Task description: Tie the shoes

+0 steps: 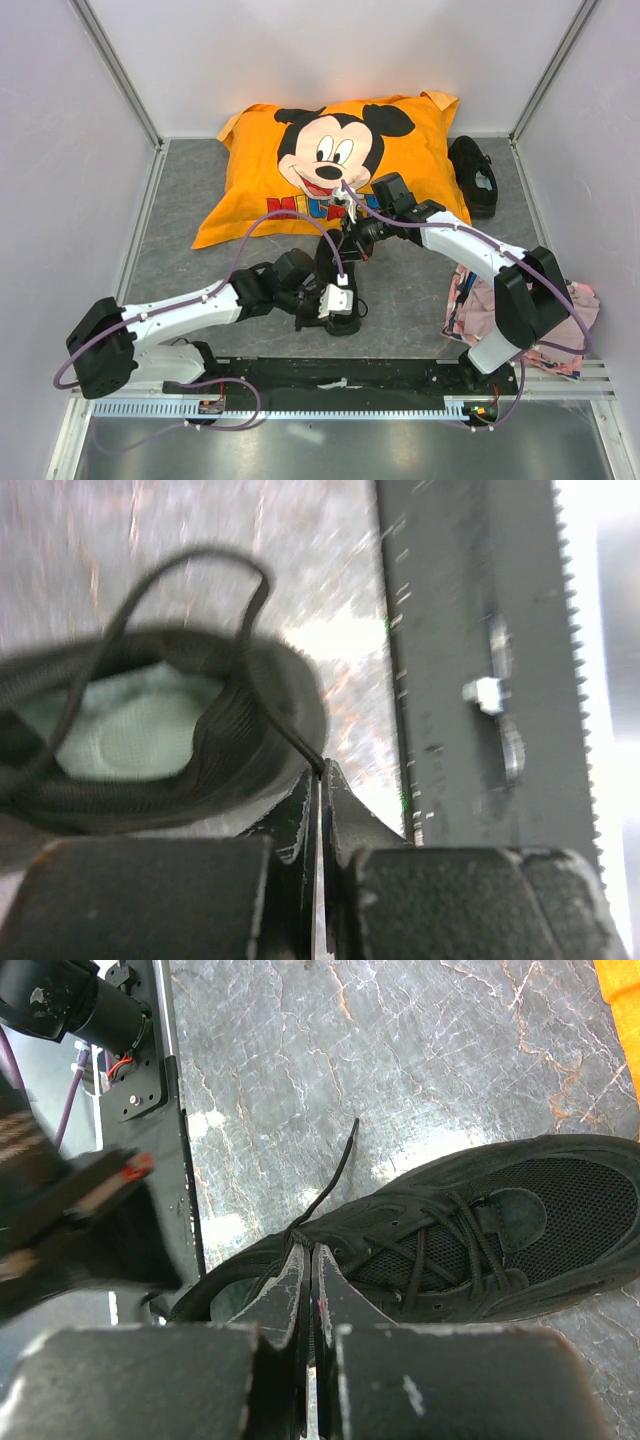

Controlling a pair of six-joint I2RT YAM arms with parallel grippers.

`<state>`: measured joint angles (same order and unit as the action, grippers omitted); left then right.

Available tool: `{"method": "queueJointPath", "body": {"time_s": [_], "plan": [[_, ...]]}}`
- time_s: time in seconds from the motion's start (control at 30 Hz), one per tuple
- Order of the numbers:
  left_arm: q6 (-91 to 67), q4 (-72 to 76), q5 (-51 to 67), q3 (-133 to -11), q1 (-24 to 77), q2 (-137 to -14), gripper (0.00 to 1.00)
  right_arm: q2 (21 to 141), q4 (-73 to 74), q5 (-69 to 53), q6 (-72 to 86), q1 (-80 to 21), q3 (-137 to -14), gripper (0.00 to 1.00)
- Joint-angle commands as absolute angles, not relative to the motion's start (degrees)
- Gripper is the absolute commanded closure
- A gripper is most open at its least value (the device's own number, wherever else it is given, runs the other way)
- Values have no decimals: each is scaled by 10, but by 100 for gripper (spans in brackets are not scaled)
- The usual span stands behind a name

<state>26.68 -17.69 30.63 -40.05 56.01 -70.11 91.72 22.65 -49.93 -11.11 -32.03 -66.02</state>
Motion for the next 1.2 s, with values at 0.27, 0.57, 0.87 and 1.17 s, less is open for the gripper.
{"method": "queueJointPath", "body": {"time_s": [0.27, 0.57, 0.87, 1.17], "plan": [[161, -141, 342, -642, 616, -788, 52, 915, 200, -518, -105, -319, -657, 100], [152, -137, 392, -502, 436, -607, 45, 917, 193, -527, -105, -320, -654, 100], [130, -88, 387, -476, 351, -649, 47, 902, 184, -535, -108, -320, -643, 100], [118, -40, 400, -480, 351, -718, 46, 883, 176, -538, -110, -317, -636, 100]]}}
